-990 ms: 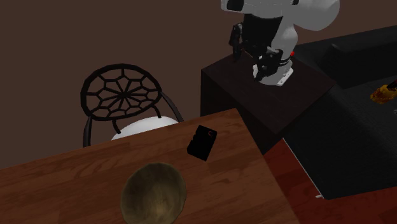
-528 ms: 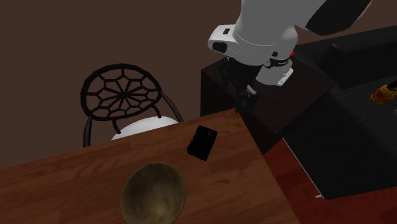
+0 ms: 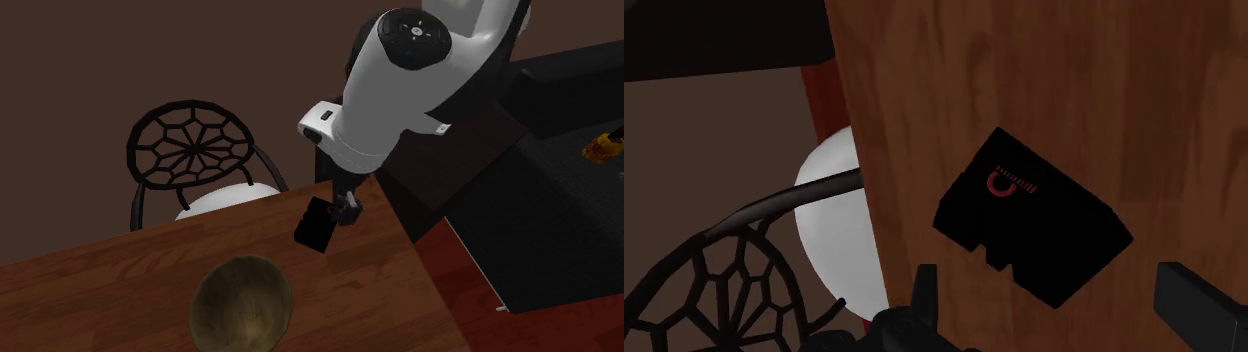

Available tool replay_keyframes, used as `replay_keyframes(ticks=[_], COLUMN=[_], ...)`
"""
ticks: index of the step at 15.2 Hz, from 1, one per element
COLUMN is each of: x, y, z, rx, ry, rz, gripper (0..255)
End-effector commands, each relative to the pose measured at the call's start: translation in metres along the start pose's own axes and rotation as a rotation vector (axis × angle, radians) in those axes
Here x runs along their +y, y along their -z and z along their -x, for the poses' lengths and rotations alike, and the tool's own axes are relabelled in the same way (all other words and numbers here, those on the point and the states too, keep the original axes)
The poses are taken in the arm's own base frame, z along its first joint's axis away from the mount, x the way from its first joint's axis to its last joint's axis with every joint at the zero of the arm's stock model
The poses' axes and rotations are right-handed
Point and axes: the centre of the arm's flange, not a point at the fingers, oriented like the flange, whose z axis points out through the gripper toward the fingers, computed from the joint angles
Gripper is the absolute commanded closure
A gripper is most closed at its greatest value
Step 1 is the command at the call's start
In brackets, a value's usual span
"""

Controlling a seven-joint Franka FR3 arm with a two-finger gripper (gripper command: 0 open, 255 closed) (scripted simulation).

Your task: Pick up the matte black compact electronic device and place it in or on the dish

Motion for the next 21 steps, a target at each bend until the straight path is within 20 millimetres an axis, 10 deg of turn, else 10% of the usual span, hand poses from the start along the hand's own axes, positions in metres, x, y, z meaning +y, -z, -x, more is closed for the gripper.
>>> replay_keyframes(ticks=[1,12,20,21], x=[-0.01,-0.026,-0.026,-0.026], y=[-0.02,-0.09,-0.093,-0.093], z=[-0.01,-0.039,-0.039,-0.039], rx=[0.025,0.064,0.064,0.064], ry=[-0.047,-0.129,-0.129,-0.129], rz=[0.013,0.037,0.037,0.037], gripper=[0,0,0,255])
